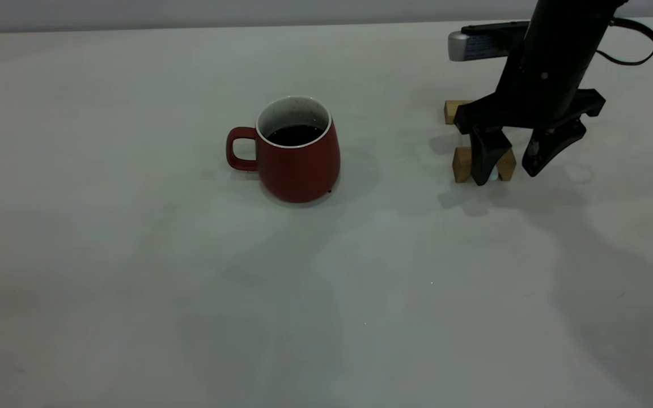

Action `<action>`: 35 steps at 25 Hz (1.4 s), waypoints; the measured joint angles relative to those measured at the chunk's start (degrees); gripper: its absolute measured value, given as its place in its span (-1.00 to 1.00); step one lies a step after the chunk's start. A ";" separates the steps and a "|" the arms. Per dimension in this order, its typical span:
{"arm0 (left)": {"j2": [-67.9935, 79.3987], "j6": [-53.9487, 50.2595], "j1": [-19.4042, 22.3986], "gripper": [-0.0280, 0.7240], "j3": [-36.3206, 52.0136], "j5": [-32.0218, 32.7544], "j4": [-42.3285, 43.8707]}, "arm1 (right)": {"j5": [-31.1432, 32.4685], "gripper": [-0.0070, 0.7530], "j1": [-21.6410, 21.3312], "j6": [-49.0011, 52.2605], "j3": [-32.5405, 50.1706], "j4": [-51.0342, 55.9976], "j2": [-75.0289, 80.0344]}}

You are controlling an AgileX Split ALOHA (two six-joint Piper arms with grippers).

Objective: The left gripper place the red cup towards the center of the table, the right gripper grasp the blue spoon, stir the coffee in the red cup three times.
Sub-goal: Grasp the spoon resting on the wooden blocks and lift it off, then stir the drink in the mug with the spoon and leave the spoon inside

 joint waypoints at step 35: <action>0.00 0.00 0.00 -0.28 0.00 0.00 0.05 | 18.17 -0.59 0.56 6.33 -7.61 32.56 -13.83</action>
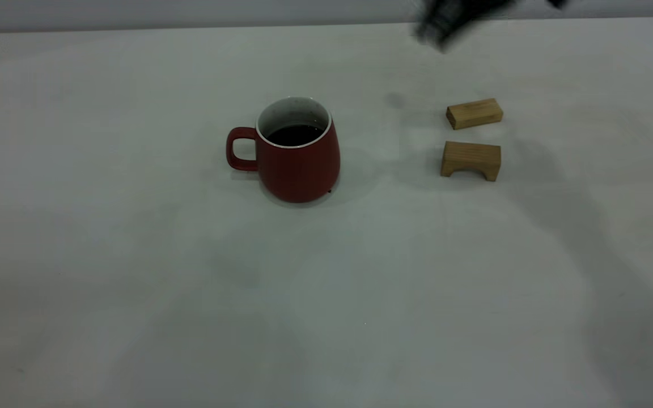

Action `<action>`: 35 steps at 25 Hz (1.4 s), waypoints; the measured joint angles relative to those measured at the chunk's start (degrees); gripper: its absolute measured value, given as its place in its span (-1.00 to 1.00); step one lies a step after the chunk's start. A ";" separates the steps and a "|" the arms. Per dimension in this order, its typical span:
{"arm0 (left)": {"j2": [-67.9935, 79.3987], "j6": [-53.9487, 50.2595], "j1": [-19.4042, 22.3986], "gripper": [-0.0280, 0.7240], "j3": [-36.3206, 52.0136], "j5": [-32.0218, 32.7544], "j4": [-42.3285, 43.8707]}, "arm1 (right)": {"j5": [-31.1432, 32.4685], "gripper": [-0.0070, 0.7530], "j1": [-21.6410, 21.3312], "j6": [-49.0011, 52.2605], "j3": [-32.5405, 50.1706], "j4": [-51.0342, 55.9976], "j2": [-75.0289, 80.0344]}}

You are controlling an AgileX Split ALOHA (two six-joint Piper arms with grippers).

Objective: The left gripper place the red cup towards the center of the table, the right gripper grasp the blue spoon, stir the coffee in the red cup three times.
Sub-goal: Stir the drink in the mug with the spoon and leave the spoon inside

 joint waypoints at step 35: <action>0.00 0.00 0.00 -0.28 0.00 0.00 0.00 | -10.39 -0.59 9.66 54.46 0.00 56.97 16.28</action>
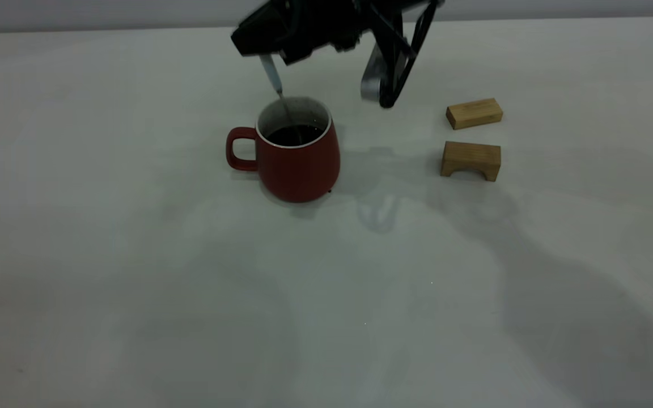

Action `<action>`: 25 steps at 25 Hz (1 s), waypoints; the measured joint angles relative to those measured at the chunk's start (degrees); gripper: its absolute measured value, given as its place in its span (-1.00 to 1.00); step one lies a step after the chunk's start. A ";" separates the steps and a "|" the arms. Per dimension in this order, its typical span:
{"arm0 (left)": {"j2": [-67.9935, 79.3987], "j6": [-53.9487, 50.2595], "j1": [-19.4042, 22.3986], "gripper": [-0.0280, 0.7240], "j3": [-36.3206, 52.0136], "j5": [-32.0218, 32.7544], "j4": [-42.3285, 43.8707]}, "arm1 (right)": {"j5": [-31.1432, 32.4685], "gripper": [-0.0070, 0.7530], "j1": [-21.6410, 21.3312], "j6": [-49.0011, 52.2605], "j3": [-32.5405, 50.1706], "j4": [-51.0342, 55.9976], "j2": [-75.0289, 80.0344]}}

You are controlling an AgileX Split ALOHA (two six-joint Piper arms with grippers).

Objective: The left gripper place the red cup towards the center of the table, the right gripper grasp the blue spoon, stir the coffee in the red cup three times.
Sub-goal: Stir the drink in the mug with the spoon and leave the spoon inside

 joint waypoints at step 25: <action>-0.04 0.00 0.00 -0.28 0.00 0.00 0.00 | 7.80 -0.59 -2.98 3.90 -2.60 -4.40 4.64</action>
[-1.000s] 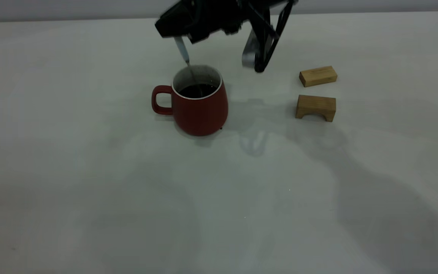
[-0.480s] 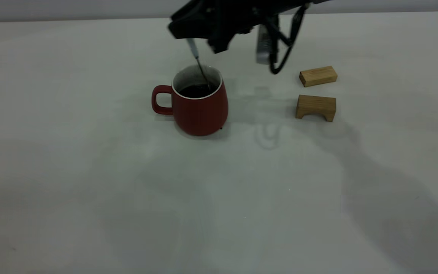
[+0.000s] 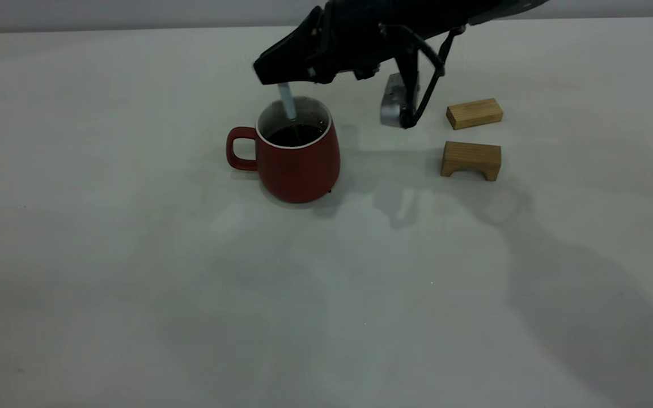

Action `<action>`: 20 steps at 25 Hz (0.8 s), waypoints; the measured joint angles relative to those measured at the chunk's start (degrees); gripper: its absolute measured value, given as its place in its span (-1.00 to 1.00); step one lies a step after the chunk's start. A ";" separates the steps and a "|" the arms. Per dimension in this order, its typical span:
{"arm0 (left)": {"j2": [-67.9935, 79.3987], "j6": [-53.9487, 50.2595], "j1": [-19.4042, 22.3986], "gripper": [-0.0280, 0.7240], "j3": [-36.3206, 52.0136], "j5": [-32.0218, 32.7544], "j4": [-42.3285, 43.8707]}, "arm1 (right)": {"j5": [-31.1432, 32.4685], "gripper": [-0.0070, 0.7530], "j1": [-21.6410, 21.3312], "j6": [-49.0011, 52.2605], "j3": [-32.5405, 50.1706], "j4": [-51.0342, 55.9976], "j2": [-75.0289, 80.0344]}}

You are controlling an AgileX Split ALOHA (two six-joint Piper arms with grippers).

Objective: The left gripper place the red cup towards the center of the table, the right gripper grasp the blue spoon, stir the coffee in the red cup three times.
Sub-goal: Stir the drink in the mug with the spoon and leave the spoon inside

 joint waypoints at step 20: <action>0.00 0.00 0.00 -0.28 0.00 0.00 0.00 | 2.59 -0.59 -0.59 0.65 -0.07 -2.70 0.07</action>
